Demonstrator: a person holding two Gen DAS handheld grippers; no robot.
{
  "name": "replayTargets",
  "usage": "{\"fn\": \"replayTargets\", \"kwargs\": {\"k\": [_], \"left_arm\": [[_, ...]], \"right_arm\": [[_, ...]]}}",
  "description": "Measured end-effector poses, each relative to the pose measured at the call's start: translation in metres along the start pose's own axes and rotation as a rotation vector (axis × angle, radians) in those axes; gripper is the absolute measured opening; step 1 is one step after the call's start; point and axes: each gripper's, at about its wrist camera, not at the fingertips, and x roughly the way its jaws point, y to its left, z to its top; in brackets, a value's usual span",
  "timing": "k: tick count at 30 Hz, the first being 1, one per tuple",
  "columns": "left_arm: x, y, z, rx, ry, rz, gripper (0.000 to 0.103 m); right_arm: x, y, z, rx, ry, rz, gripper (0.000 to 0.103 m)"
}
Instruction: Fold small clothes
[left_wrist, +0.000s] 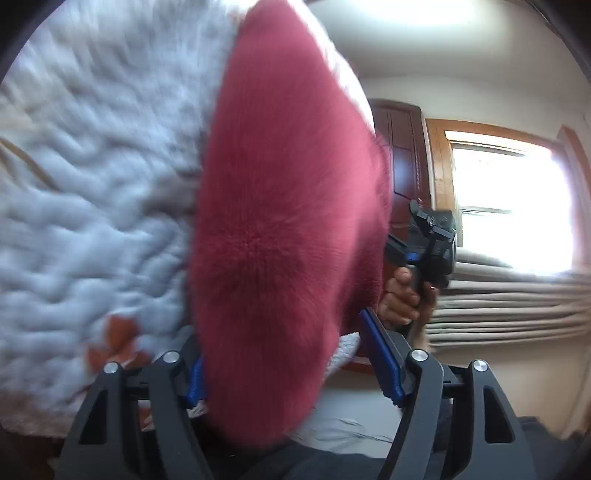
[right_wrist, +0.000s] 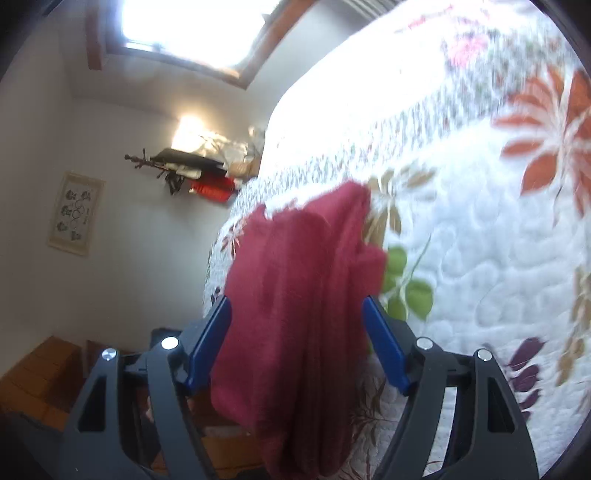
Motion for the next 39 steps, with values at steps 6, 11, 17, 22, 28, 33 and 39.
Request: {"fn": "replayTargets", "kwargs": {"k": [6,11,17,22,28,33,39], "left_arm": [[-0.023,-0.042,-0.018,0.188,-0.084,0.077,0.071],[-0.004,-0.054,-0.013,0.100,-0.082,0.154,0.070],[-0.072,-0.005,-0.029,0.100,-0.184,0.050,0.066],[-0.056,-0.048,-0.007,0.219,-0.181,-0.172,0.071],[-0.009,-0.030,0.043,0.118,-0.122,-0.264,0.073],[0.013,-0.017,0.051,0.070,-0.089,-0.225,0.071],[0.009,-0.043,0.040,0.079,-0.118,-0.241,0.075]], "right_arm": [[0.047,0.016,0.032,-0.030,0.068,-0.081,0.050],[0.056,0.021,0.038,-0.043,0.054,-0.112,0.006],[0.073,-0.033,0.038,0.010,0.046,-0.269,0.003],[0.052,-0.018,0.031,0.033,-0.025,-0.187,0.015],[0.044,0.034,-0.012,-0.059,0.060,-0.040,0.018],[0.067,-0.013,-0.032,-0.020,0.127,-0.141,0.000],[0.038,0.035,-0.039,-0.111,0.094,-0.108,0.008]]}}
